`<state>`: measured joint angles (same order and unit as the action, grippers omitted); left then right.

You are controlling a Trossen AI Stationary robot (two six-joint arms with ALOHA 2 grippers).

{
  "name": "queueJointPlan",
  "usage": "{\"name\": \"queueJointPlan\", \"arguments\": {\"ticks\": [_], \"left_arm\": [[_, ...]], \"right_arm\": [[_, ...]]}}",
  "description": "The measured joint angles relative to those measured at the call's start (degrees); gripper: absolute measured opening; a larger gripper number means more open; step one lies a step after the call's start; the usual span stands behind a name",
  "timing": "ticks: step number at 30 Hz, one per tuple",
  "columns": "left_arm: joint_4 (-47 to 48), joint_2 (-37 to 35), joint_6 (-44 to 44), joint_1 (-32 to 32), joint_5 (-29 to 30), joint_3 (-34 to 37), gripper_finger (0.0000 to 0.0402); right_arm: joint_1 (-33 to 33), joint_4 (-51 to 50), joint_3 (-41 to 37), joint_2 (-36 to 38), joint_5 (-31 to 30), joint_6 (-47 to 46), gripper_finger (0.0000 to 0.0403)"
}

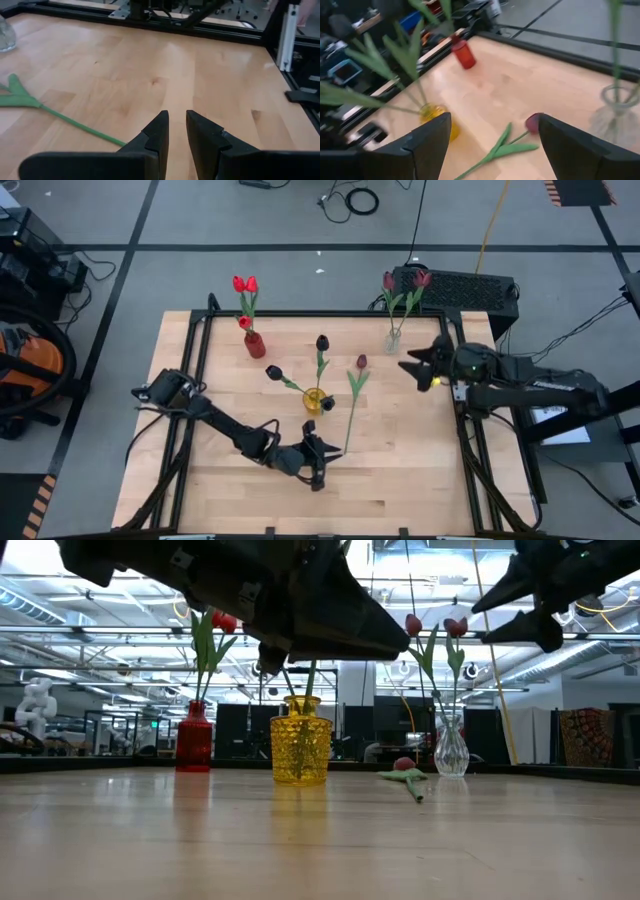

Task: Sort flowers into vase by color
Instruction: Put the dark red flower into the transparent vase

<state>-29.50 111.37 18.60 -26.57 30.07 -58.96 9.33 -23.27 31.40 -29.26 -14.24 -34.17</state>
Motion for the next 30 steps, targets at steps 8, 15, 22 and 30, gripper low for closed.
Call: {"name": "queueJointPlan", "arguments": {"ticks": [8,15,22,30], "left_arm": [[-0.04,3.20,2.10,1.01,0.62,-1.40,0.0073],[0.04,10.32,2.10,1.16,1.95,-6.31,0.0073],[0.47,13.75,1.85,1.51,9.34,-9.42,0.0073],[2.96,13.75,4.69,2.11,10.81,-9.46,0.0073]], "right_arm": [[-14.72,-0.34,0.00,-1.62,-7.09,-3.67,0.0290],[-24.98,3.03,-1.97,-10.14,-17.27,-7.67,0.0290],[-26.00,5.36,-3.50,-23.04,-19.71,-12.45,0.0290],[-25.04,21.44,-3.45,-39.49,-20.79,-13.57,0.0290]]}}
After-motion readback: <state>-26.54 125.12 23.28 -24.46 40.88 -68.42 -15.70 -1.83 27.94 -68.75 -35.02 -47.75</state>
